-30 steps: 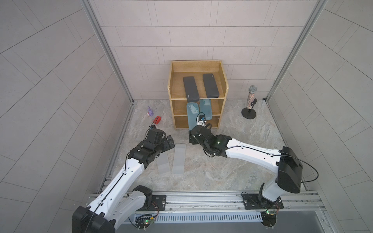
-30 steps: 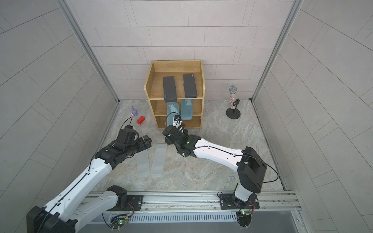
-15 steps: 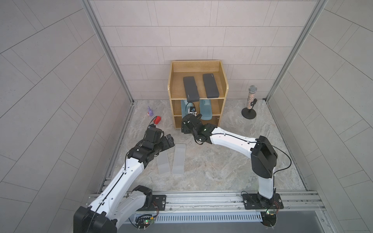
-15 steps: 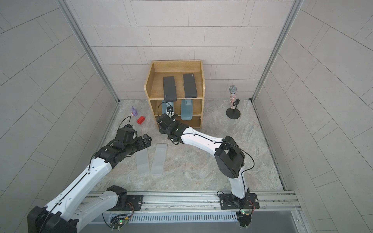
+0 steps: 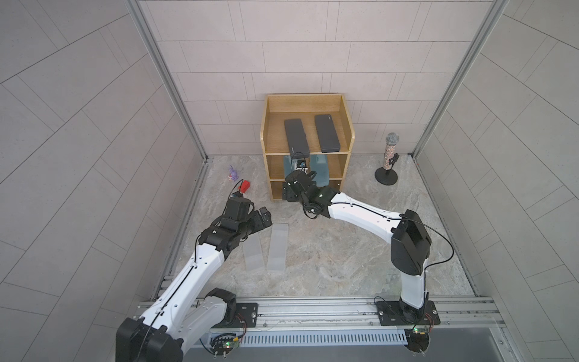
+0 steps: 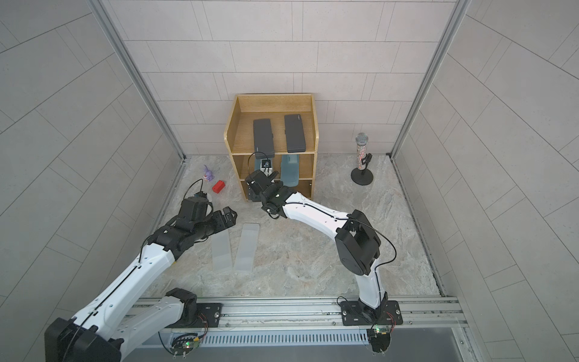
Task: Place the pencil cases on the shelf according to color
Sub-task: Place the pencil case on the shelf.
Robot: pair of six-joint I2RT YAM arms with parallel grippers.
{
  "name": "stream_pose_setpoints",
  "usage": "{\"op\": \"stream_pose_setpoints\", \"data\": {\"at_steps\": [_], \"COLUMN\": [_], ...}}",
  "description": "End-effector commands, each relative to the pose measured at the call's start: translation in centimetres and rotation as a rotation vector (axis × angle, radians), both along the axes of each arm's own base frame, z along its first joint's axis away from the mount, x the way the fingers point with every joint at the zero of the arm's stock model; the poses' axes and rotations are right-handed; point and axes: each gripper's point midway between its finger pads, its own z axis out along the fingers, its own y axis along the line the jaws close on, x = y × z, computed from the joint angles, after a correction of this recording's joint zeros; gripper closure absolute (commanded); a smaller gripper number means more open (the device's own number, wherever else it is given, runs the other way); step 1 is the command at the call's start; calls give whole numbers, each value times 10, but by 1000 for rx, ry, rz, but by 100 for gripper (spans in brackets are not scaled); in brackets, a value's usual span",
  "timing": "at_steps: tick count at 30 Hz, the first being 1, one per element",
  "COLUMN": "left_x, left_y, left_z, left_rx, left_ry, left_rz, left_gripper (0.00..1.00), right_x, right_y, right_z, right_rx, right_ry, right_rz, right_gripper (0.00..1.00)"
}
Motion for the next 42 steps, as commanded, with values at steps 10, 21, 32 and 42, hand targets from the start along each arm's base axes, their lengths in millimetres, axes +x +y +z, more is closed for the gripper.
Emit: {"op": "stream_pose_setpoints", "data": {"at_steps": [10,21,32,42], "left_x": [1,-4,-8,-6], "left_y": [-3,-1,-4,-6], "left_z": [18,24,27,19], "left_rx": [-16,-7,-18,-16], "left_ry": [-51,-59,-63,-34], "left_rz": [-29,-29,-58,-61], "left_gripper": [0,0,0,0], "right_x": [-26,-65,-95,-42], "right_y": [-18,-40,-33,1], "right_z": [11,17,-5,-14], "right_rx": [-9,28,120,250], "right_ry": [12,-11,47,96], "right_rz": [30,66,153,172], "right_gripper": [5,2,47,64]}}
